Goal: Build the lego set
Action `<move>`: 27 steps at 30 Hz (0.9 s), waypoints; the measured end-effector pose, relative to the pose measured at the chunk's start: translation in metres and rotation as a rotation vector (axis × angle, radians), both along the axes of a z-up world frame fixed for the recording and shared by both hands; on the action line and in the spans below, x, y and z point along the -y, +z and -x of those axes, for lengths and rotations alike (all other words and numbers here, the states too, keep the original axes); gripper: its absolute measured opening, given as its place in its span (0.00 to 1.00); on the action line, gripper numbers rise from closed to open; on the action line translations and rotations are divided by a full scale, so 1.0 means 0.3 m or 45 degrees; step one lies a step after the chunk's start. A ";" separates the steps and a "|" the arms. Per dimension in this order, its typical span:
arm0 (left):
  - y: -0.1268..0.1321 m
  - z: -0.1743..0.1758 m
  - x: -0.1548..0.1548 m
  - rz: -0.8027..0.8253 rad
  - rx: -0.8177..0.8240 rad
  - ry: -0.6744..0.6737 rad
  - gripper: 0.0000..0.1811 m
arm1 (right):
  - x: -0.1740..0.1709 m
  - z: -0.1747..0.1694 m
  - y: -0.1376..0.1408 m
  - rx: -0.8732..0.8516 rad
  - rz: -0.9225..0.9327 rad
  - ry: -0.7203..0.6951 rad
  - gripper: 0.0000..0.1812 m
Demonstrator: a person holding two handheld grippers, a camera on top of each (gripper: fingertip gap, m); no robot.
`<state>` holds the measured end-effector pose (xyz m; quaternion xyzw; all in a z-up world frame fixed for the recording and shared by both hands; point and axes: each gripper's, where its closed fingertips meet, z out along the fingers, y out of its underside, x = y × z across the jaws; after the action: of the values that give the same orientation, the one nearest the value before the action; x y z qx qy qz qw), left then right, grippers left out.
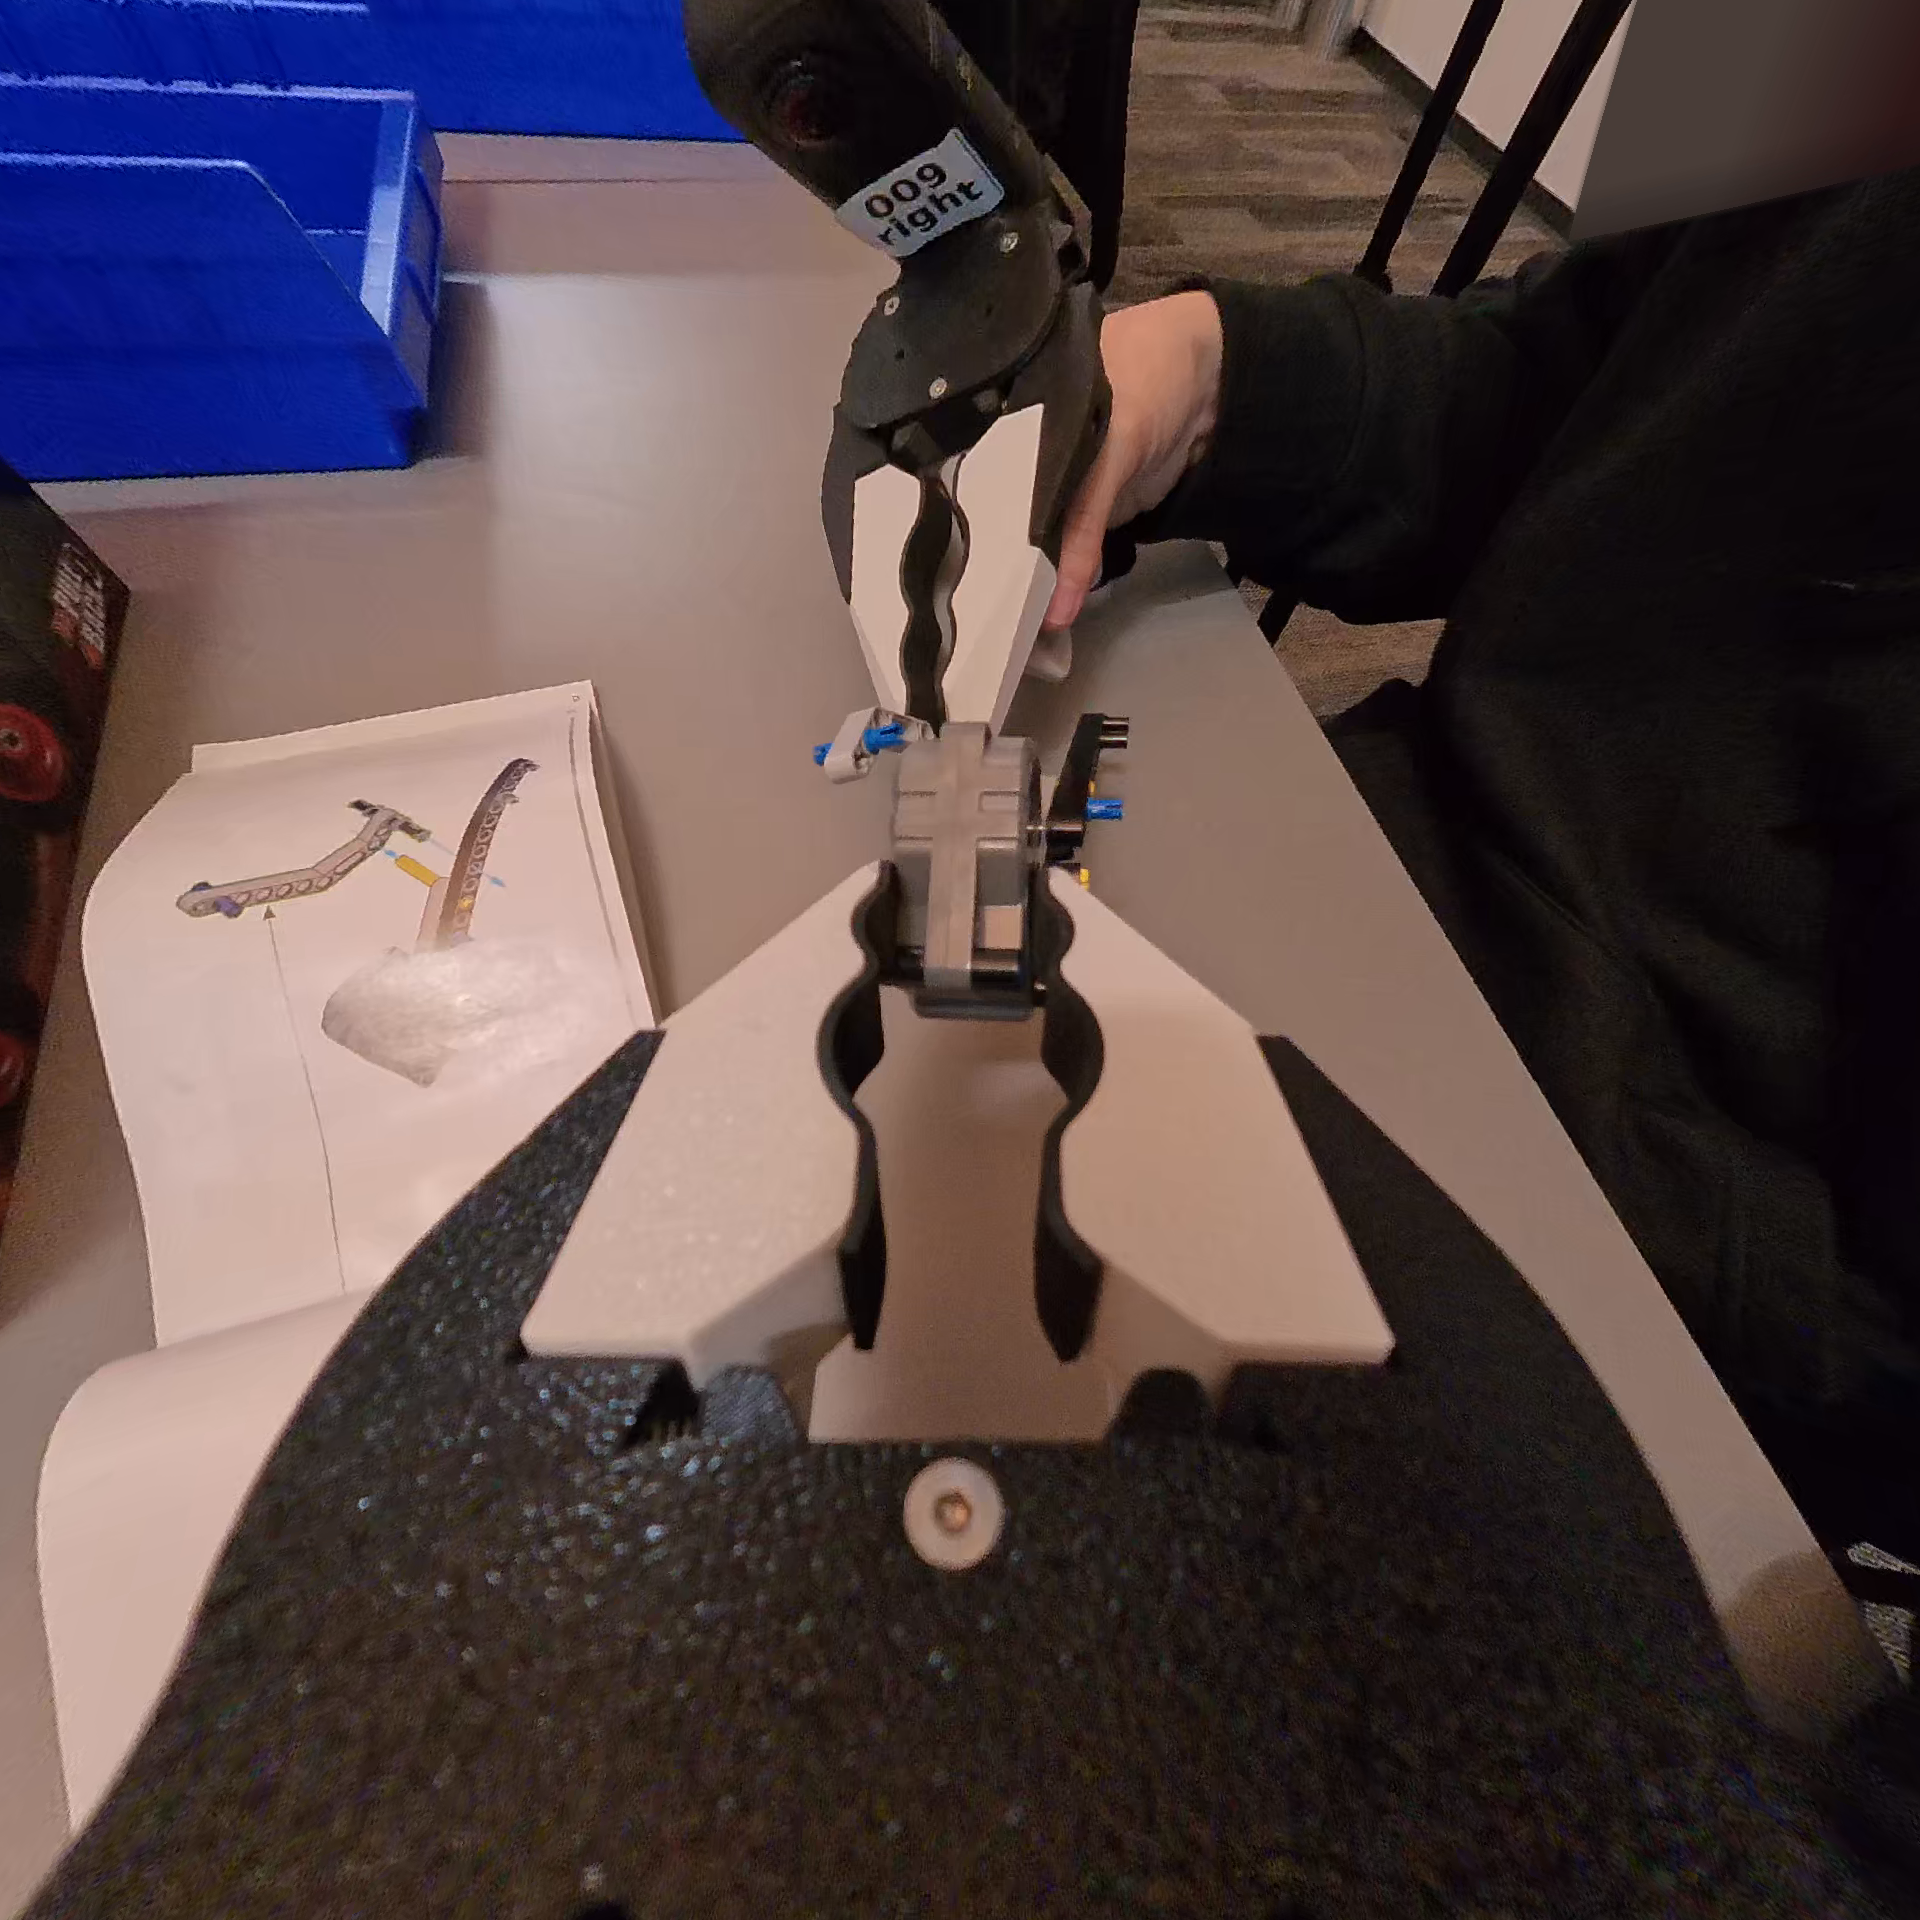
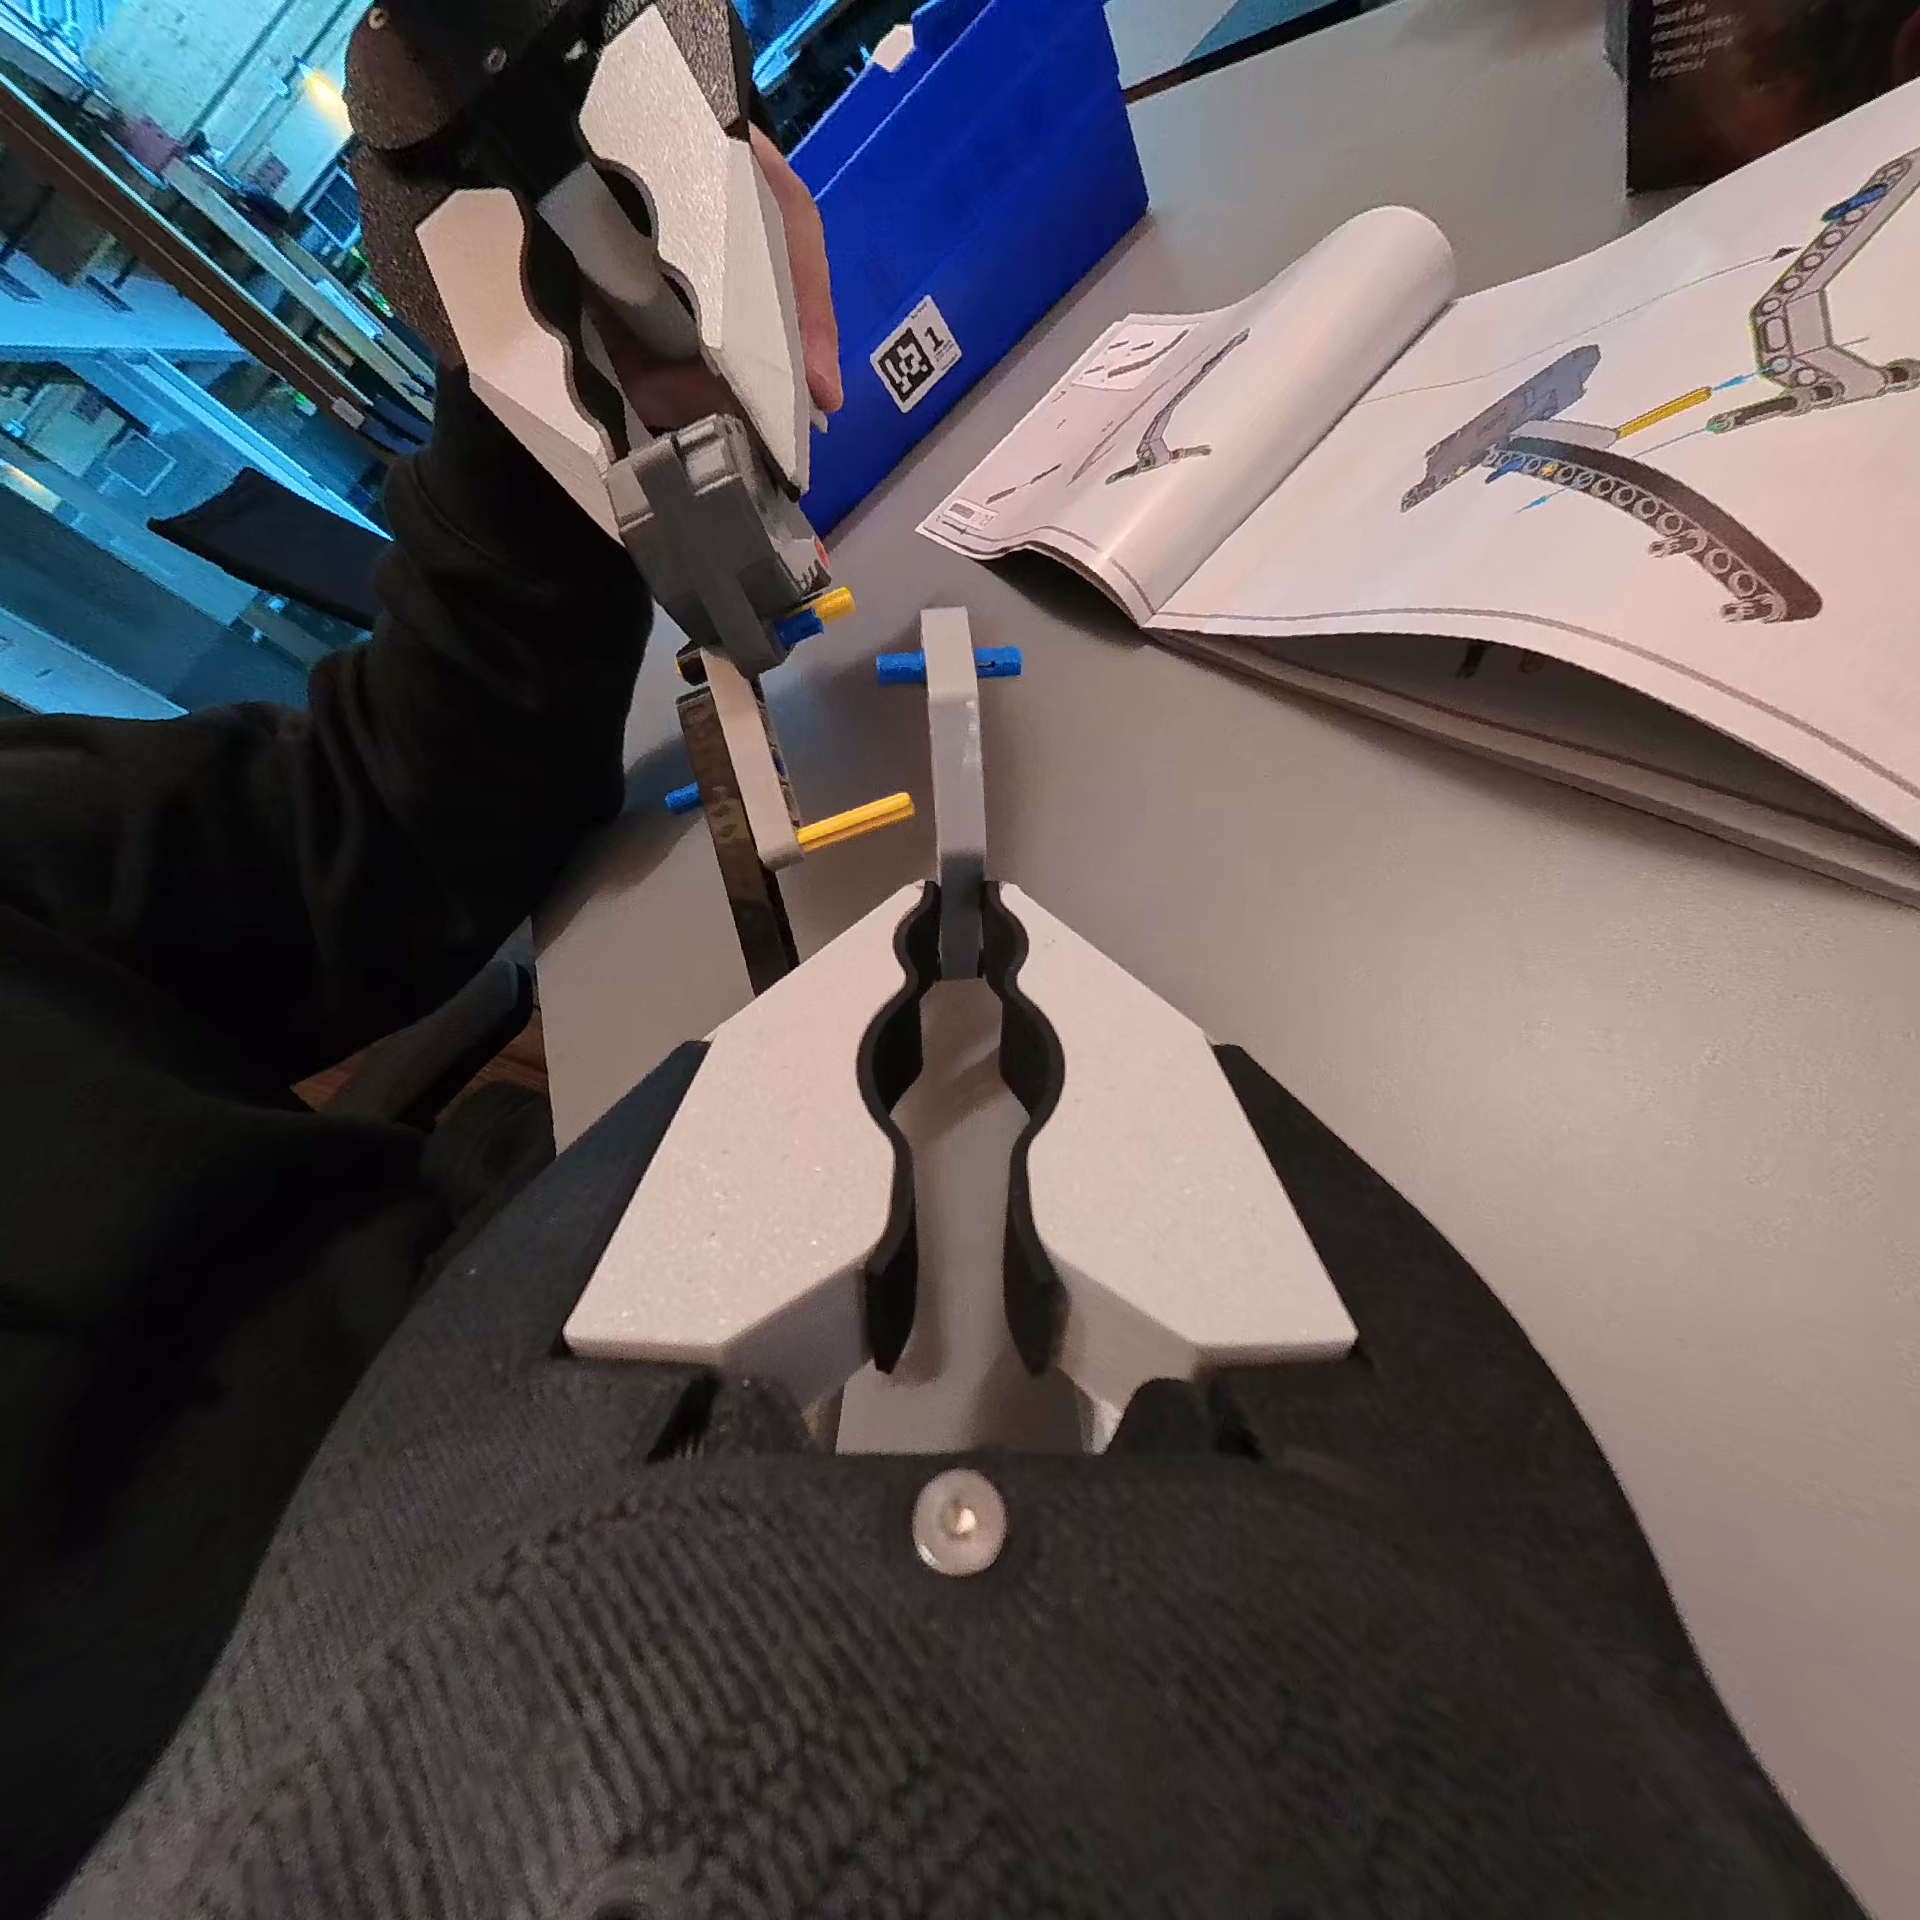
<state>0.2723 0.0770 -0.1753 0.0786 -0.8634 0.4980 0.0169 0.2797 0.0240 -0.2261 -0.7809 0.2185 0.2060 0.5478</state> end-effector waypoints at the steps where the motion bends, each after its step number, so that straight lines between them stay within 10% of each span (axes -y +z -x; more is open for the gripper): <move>1: 0.002 0.002 0.001 0.004 0.000 -0.003 0.13 | -0.001 0.001 0.001 -0.004 -0.005 0.001 0.03; 21: -0.150 0.007 -0.041 -0.128 -0.113 -0.066 0.13 | 0.040 -0.063 0.031 -0.006 -0.081 -0.111 0.03; 27: -0.221 -0.007 -0.079 -0.231 -0.167 -0.025 0.13 | 0.037 -0.113 0.051 0.408 -0.036 -0.200 0.03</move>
<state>0.2742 0.1005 -0.2416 0.1038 -0.9027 0.4116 0.0711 0.3136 0.0129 -0.2108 -0.7766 0.1858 0.0388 0.6008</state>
